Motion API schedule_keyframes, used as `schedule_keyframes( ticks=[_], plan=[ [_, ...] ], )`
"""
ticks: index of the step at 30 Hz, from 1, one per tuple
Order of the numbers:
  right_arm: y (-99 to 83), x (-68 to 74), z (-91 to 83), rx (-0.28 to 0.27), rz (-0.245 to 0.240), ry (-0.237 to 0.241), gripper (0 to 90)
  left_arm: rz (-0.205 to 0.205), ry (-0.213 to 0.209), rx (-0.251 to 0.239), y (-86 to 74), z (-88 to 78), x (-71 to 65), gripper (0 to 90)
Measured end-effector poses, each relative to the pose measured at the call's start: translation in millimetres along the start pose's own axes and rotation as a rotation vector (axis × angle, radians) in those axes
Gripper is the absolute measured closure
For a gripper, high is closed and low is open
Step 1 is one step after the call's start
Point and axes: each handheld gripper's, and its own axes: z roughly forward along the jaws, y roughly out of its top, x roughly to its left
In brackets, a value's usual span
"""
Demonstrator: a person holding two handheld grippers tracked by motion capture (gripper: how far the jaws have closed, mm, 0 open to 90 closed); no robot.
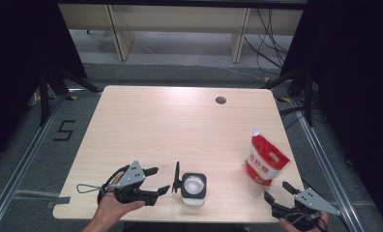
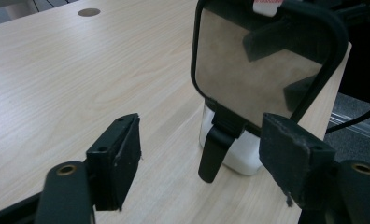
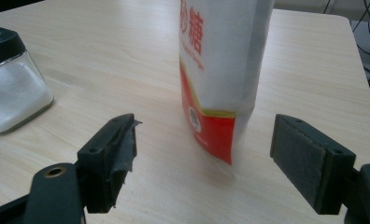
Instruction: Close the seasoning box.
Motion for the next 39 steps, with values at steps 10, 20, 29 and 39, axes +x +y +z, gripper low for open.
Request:
schedule_keyframes(
  ticks=[10,20,29,39],
  plan=[
    [0.2,0.7,1.5,-0.006,-0.006,0.006,24.4,0.08,0.008,-0.019,5.5,1.2,-0.4,68.4],
    [0.5,4.1,2.4,0.011,0.0,0.02,24.6,0.118,-0.02,-0.049,15.5,-1.8,-11.7,87.2],
    [1.5,5.2,2.1,0.015,0.004,0.021,24.7,0.139,-0.05,-0.062,23.2,-4.3,-16.6,88.1],
    [2.4,5.1,1.8,0.006,-0.018,0.013,25.0,0.156,-0.064,-0.057,29.8,0.7,-21.4,88.2]
  ],
)
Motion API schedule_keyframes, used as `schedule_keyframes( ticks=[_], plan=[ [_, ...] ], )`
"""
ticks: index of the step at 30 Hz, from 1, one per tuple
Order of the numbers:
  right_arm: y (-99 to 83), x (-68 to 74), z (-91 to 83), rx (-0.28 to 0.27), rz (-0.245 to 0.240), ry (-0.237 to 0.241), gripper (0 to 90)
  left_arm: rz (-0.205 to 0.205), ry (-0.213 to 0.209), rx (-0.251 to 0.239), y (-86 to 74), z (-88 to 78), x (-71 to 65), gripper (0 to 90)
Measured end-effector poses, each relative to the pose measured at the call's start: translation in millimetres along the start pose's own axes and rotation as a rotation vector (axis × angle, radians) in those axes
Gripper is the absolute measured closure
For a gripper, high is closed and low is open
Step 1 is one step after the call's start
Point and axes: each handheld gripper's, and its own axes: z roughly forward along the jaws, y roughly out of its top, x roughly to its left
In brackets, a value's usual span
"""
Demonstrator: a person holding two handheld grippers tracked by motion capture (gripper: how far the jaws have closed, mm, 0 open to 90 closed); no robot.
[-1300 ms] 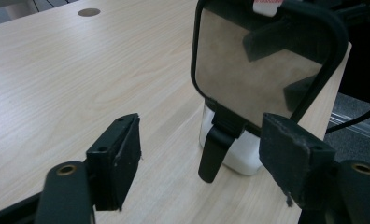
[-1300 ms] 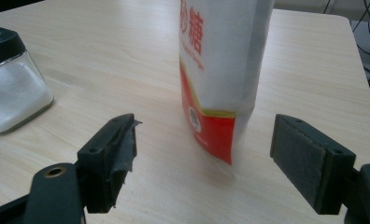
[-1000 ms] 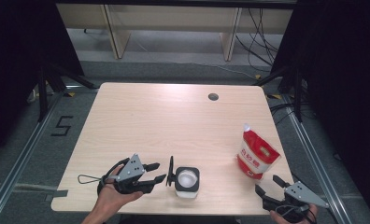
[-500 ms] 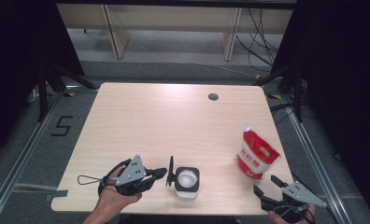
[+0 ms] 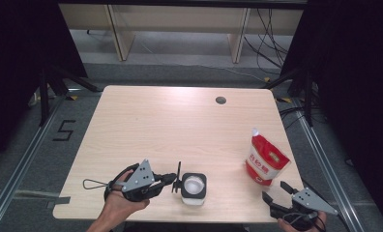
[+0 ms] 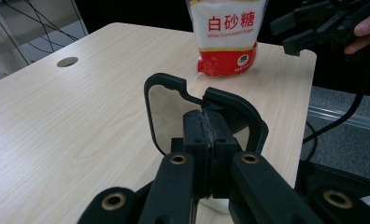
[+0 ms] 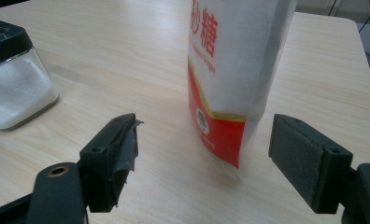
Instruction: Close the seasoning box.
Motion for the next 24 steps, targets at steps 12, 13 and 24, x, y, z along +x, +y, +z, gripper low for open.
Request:
schedule_keyframes(
  ticks=[12,13,24],
  plan=[
    [-0.4,1.7,0.0,0.008,0.014,0.007,25.1,0.026,-0.031,0.016,3.7,12.7,-9.0,87.6],
    [-0.4,0.4,0.6,0.005,0.001,0.011,25.2,0.027,-0.033,0.018,3.6,13.7,-9.9,87.5],
    [-0.2,2.7,1.0,-0.003,0.016,0.019,25.4,0.041,-0.071,0.049,-1.1,27.2,-17.6,86.8]
  ],
)
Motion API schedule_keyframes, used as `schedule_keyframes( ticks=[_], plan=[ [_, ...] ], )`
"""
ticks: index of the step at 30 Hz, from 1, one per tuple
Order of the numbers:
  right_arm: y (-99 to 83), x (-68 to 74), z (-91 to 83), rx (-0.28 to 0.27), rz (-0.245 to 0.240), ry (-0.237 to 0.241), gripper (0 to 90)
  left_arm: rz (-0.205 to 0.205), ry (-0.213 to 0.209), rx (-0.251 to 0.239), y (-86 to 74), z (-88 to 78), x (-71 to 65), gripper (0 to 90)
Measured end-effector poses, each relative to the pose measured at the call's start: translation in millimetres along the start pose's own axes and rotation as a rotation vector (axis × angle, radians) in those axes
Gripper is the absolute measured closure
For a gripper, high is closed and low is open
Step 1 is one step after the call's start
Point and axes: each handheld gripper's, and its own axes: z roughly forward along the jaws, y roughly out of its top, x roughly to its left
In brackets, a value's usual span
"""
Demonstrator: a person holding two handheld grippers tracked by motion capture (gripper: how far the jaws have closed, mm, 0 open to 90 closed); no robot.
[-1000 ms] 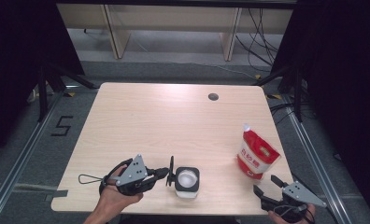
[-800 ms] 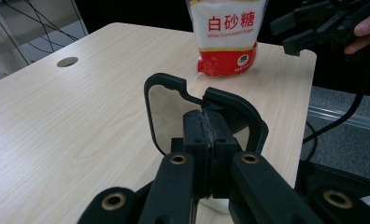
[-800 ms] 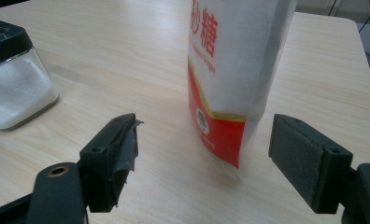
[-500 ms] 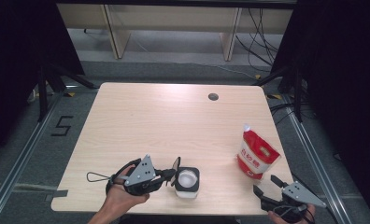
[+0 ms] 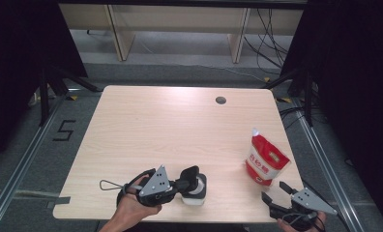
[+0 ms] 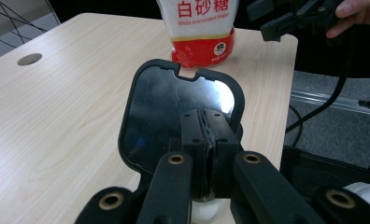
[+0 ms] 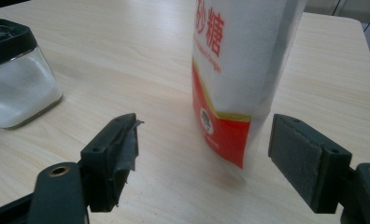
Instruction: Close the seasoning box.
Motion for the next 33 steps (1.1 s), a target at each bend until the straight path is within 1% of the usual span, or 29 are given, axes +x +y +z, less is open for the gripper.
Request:
schedule_keyframes(
  ticks=[1,2,3,4,5,6,7,8,11,12,13,14,15,18,19,20,21,22,23,24,25,26,27,28,30,33],
  plan=[
    [0.0,0.2,0.0,0.002,0.0,0.001,25.4,-0.016,-0.001,0.004,-0.9,0.9,-1.1,86.7],
    [0.0,0.8,-0.2,0.016,0.013,0.015,25.4,-0.01,-0.006,0.015,-1.3,1.6,-1.2,86.5],
    [-0.1,0.9,-0.1,0.016,0.012,0.015,25.4,-0.008,-0.013,0.008,-2.0,3.1,-1.2,86.4],
    [-0.1,0.9,-0.1,0.016,0.012,0.015,25.4,-0.009,-0.008,0.019,-2.7,3.7,-1.7,86.4],
    [0.1,0.5,-0.4,0.012,-0.001,0.004,25.4,-0.022,-0.014,0.018,-3.8,5.4,-2.7,86.3],
    [0.1,0.8,-0.4,0.014,0.003,0.007,25.4,-0.003,-0.017,0.023,-4.3,6.4,-1.7,86.3],
    [0.1,0.5,-0.5,0.013,-0.001,0.004,25.4,-0.023,-0.016,0.024,-5.3,7.8,-3.4,86.2],
    [0.0,0.9,-0.3,0.016,0.004,0.009,25.5,-0.015,-0.021,0.028,-6.2,8.9,-3.2,86.2],
    [0.0,1.3,-0.2,0.018,0.003,0.011,25.4,-0.024,-0.025,0.034,-8.0,12.3,-5.8,85.7],
    [0.0,1.4,0.0,0.018,0.002,0.012,25.4,-0.026,-0.039,0.034,-8.6,13.7,-6.0,85.7],
    [-0.3,3.8,-1.4,0.036,0.03,0.003,25.5,-0.026,-0.034,0.038,-9.3,14.7,-7.1,85.6],
    [-0.3,4.0,-1.2,0.035,0.031,0.005,25.5,-0.02,-0.039,0.046,-10.2,15.8,-7.1,85.5],
    [-0.3,1.9,-0.2,0.024,0.007,0.008,25.4,-0.039,-0.045,0.038,-11.2,16.8,-7.9,85.3],
    [-0.1,2.4,-0.3,0.021,0.014,0.01,25.4,-0.041,-0.043,0.037,-11.1,16.5,-7.2,84.8],
    [-0.1,2.4,-0.3,0.021,0.014,0.01,25.4,-0.023,-0.043,0.038,-11.0,16.0,-5.8,84.3],
    [-0.1,2.3,-0.3,0.021,0.013,0.01,25.5,-0.028,-0.047,0.038,-11.0,15.4,-5.6,83.6],
    [-0.1,2.4,-0.2,0.021,0.014,0.01,25.4,-0.049,-0.042,0.032,-11.1,14.9,-6.2,82.7],
    [-0.1,2.4,-0.2,0.021,0.013,0.011,25.4,-0.041,-0.047,0.03,-10.7,13.8,-4.7,81.9],
    [-0.1,2.4,-0.2,0.021,0.013,0.01,25.4,-0.05,-0.045,0.026,-10.7,12.5,-4.4,81.4],
    [-0.1,2.4,-0.2,0.02,0.012,0.011,25.5,-0.043,-0.048,0.023,-10.0,10.9,-2.8,80.4],
    [-0.1,2.5,-0.2,0.02,0.012,0.011,25.5,-0.06,-0.047,0.015,-10.1,9.3,-2.4,78.8],
    [-0.2,4.8,-1.0,0.03,0.035,0.008,25.5,-0.063,-0.049,0.01,-10.0,7.3,-1.1,77.2],
    [-0.1,4.7,-0.8,0.029,0.031,0.009,25.5,-0.071,-0.057,0.001,-9.8,5.5,-0.4,76.1],
    [-0.1,2.9,0.0,0.02,0.011,0.012,25.4,-0.064,-0.059,-0.006,-9.5,3.1,1.3,73.9],
    [-0.2,3.1,0.3,0.02,0.011,0.013,25.5,-0.082,-0.07,-0.023,-9.4,-1.6,3.1,68.6],
    [-0.4,2.1,1.0,0.021,-0.008,0.013,25.5,-0.104,-0.067,-0.045,-10.1,-8.9,6.3,61.3]
  ],
)
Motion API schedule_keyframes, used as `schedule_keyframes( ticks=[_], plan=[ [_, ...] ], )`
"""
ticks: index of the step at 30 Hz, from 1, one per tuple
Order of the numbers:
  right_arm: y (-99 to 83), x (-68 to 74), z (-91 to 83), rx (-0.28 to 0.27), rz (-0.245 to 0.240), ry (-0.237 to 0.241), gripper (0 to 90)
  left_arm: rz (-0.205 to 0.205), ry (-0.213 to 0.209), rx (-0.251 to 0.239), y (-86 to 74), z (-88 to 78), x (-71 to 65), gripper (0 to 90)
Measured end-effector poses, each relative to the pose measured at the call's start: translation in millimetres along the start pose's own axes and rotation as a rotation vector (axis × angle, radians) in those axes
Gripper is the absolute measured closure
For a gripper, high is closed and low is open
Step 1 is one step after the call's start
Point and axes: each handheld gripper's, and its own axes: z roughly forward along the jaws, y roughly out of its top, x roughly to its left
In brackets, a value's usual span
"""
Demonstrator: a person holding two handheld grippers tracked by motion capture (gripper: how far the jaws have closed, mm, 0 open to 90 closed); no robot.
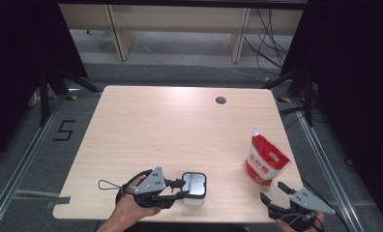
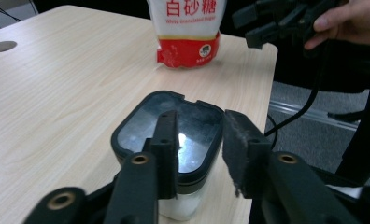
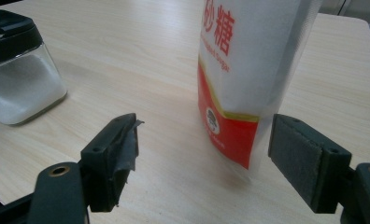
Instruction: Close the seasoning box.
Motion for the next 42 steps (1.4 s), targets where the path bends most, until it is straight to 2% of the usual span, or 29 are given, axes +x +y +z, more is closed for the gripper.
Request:
schedule_keyframes(
  ticks=[2,3,5,6,7,8,9,10,12,13,15,16,17,18,21,22,23,24,25,26,27,31,33,34,36,37,38,41,42],
  plan=[
    [0.3,1.6,-0.9,0.012,0.01,-0.002,25.5,-0.008,0.011,-0.003,-0.2,-5.3,1.8,56.0],
    [0.6,0.4,-0.4,0.01,-0.008,0.003,25.5,-0.015,0.016,-0.01,-0.7,-7.0,2.9,52.6],
    [0.7,1.5,0.1,0.009,0.007,0.013,25.4,-0.034,0.034,-0.006,-1.8,-10.1,3.6,46.4],
    [0.5,1.5,0.3,0.008,0.003,0.007,25.5,-0.01,0.036,0.005,-2.3,-11.5,5.6,43.7],
    [0.4,1.6,0.7,0.003,0.003,0.006,25.5,-0.047,0.045,0.004,-3.9,-11.7,3.9,41.0],
    [0.5,1.6,0.7,0.004,0.003,0.006,25.5,-0.021,0.042,0.014,-4.7,-12.7,6.1,38.8],
    [0.4,1.5,0.7,0.004,0.001,0.005,25.4,-0.057,0.045,0.012,-7.1,-12.7,4.5,37.2],
    [0.3,1.3,0.6,0.006,-0.002,0.004,25.4,-0.043,0.055,0.025,-8.9,-14.3,5.5,35.6],
    [0.4,1.3,0.6,0.01,0.001,0.015,25.5,-0.054,0.07,0.047,-14.5,-17.9,6.6,33.5],
    [0.1,0.7,1.6,0.001,-0.009,0.015,25.4,-0.051,0.075,0.047,-17.2,-19.5,8.1,32.7],
    [0.0,0.6,1.9,0.004,-0.013,0.01,25.5,-0.078,0.09,0.052,-22.9,-23.2,9.2,31.7],
    [0.2,1.1,1.9,0.007,-0.009,0.013,25.5,-0.09,0.091,0.049,-25.9,-24.3,10.1,31.3],
    [0.4,1.7,1.9,0.005,-0.005,0.016,25.4,-0.081,0.101,0.062,-28.1,-26.8,11.1,30.9],
    [0.2,5.3,0.3,0.016,0.037,0.005,25.4,-0.094,0.107,0.049,-30.9,-27.7,10.8,30.8],
    [0.3,3.0,0.8,0.01,0.007,0.004,25.4,-0.113,0.12,0.052,-37.7,-32.4,12.0,30.0],
    [0.2,5.0,-0.1,0.019,0.031,0.002,25.4,-0.118,0.125,0.053,-39.6,-33.6,12.2,29.9],
    [0.3,2.9,0.6,0.009,0.004,0.001,25.5,-0.11,0.13,0.061,-41.4,-35.3,12.8,29.9],
    [0.2,2.9,0.7,0.009,0.004,0.001,25.5,-0.095,0.13,0.059,-43.1,-35.9,13.7,29.7],
    [0.1,5.6,0.2,0.017,0.039,0.007,25.4,-0.111,0.141,0.072,-45.2,-36.9,12.7,29.5],
    [0.1,3.7,1.1,0.009,0.014,0.008,25.4,-0.132,0.144,0.072,-47.2,-36.7,11.2,29.0],
    [0.3,2.8,1.8,0.006,-0.001,0.013,25.4,-0.126,0.144,0.073,-49.0,-36.9,11.6,28.8],
    [0.3,3.4,1.9,0.008,-0.004,0.019,25.5,-0.125,0.156,0.101,-55.3,-36.9,10.9,28.2],
    [0.2,3.9,1.9,0.01,-0.002,0.02,25.4,-0.116,0.155,0.103,-57.4,-36.2,10.6,28.1],
    [0.2,4.1,2.0,0.009,0.002,0.025,25.4,-0.098,0.156,0.117,-58.1,-37.1,11.7,28.0],
    [-0.1,5.5,1.7,0.015,0.007,0.016,25.4,-0.124,0.162,0.114,-59.8,-37.2,9.9,27.8],
    [-0.1,4.8,2.6,0.01,-0.006,0.023,25.2,-0.133,0.164,0.103,-61.3,-36.8,9.4,27.7],
    [-0.3,4.7,3.0,0.009,-0.012,0.021,24.7,-0.102,0.157,0.107,-61.8,-38.0,11.2,27.7],
    [0.2,3.9,2.9,0.01,-0.027,0.02,24.2,-0.106,0.171,0.126,-66.3,-39.5,10.6,27.7],
    [-0.2,5.5,2.9,0.02,-0.005,0.028,24.0,-0.14,0.176,0.127,-68.3,-39.4,8.6,27.6]
  ],
)
